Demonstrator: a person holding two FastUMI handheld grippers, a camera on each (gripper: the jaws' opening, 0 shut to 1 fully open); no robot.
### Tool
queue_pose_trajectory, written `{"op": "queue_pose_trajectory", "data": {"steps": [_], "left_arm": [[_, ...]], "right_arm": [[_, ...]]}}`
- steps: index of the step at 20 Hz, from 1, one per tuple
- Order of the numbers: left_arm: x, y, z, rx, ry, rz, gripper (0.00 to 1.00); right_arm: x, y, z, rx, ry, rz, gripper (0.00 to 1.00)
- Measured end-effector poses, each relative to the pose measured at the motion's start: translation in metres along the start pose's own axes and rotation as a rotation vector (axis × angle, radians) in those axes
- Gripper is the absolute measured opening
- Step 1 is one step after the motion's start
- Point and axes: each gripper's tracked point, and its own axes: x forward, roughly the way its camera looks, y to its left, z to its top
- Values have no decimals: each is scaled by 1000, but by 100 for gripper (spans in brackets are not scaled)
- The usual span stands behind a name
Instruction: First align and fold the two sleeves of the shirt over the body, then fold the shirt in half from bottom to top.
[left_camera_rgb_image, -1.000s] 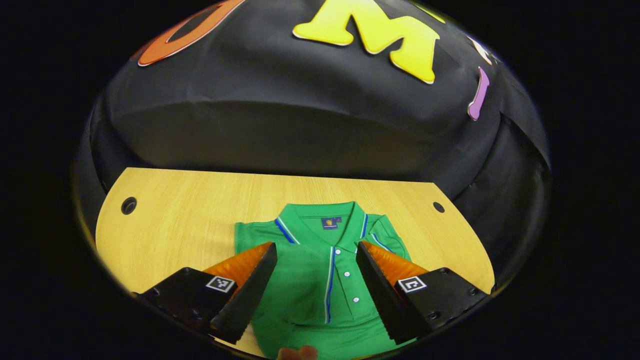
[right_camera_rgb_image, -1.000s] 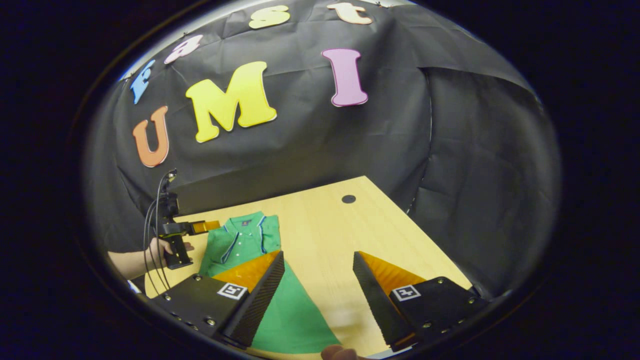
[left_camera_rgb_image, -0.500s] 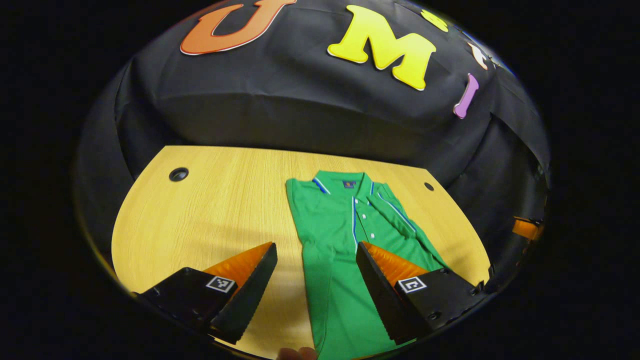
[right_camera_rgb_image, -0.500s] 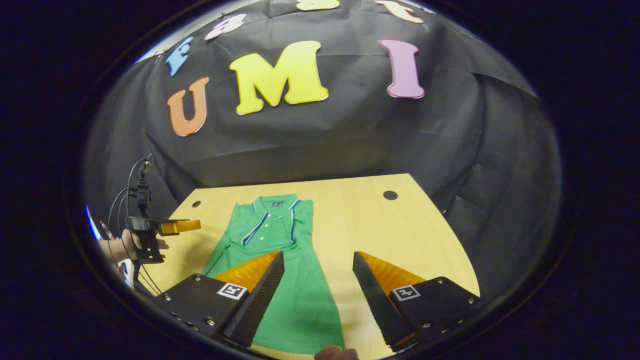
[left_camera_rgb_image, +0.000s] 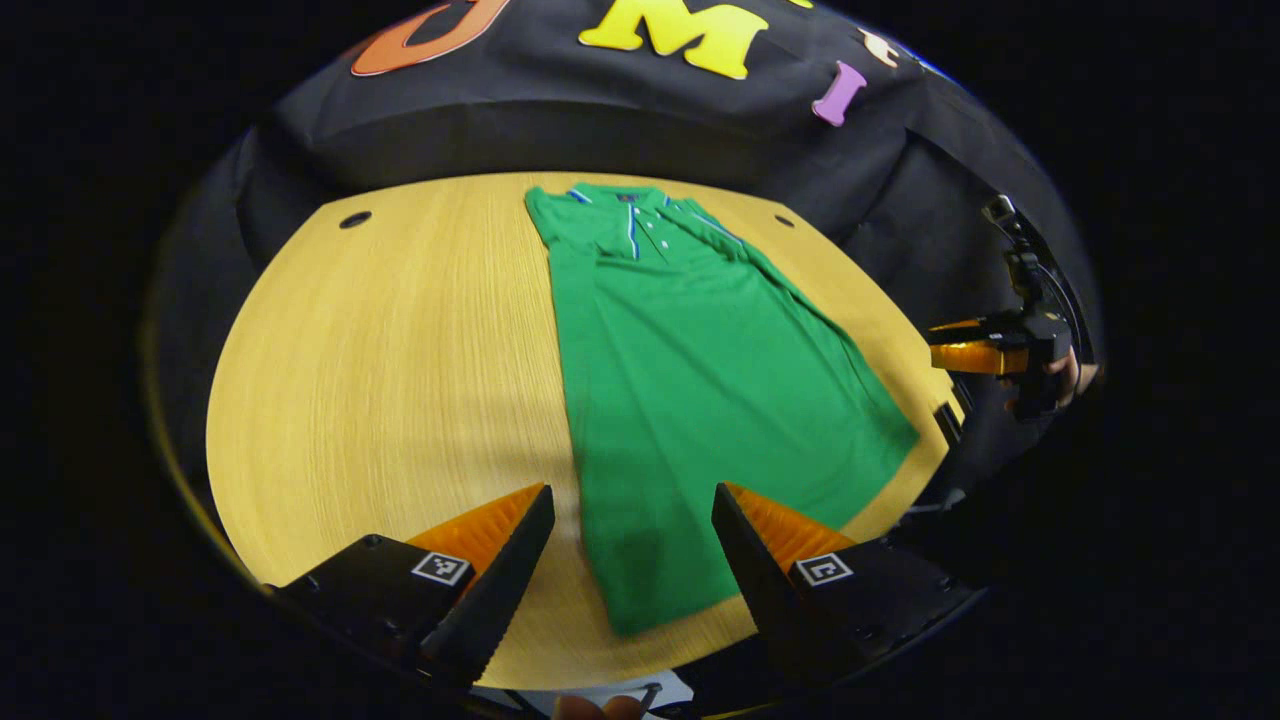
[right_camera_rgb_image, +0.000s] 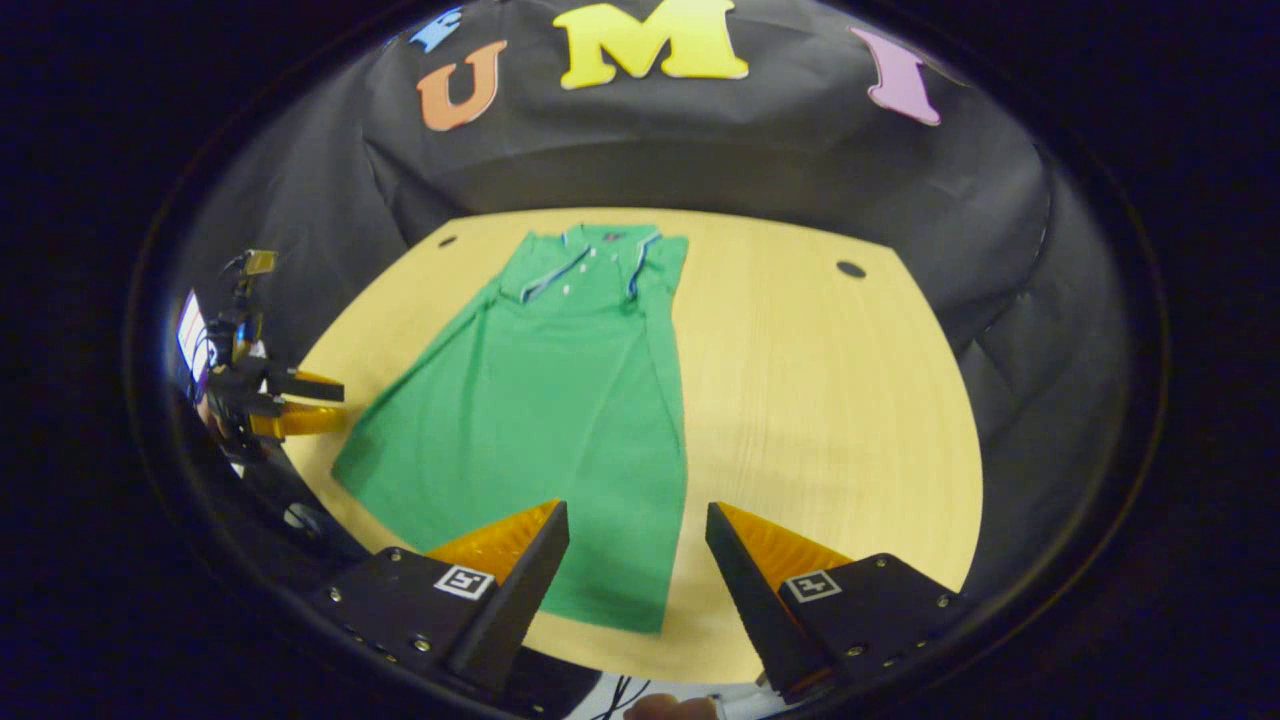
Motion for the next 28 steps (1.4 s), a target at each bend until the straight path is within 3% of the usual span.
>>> {"op": "queue_pose_trajectory", "data": {"steps": [5, 10, 16, 19, 21, 22, 23, 24, 25, 26, 27, 28], "left_arm": [[-6, -9, -33, 21, 49, -25, 100], [2, -15, -55, 83, 102, -55, 100], [6, -23, -58, 142, 100, -52, 100], [15, -22, -53, 178, 86, 14, 100], [17, -16, -51, 182, 76, 72, 90], [16, -10, -47, 175, 64, 112, 73], [18, -4, -45, 157, 38, 141, 67], [21, -4, -42, 137, 19, 139, 43], [24, -4, -39, 121, 9, 143, 35], [26, -3, -38, 86, 3, 136, 18], [26, -6, -37, 39, -3, 113, 11], [25, -9, -37, -11, -8, 86, 6]], "right_arm": [[10, -3, -59, -84, 109, 8, 90], [29, 2, -85, -114, 164, 13, 90], [42, 4, -84, -116, 168, -16, 89], [47, 13, -77, -126, 162, -23, 90], [53, 21, -71, -147, 165, -18, 91], [54, 24, -70, -158, 168, -15, 92], [55, 26, -68, -169, 165, -7, 84], [57, 26, -68, -184, 165, 0, 79], [59, 26, -63, -185, 159, 0, 61], [59, 25, -62, -181, 163, 3, 42], [60, 26, -59, -177, 159, 13, 24], [61, 26, -59, -163, 171, 13, 18]]}}
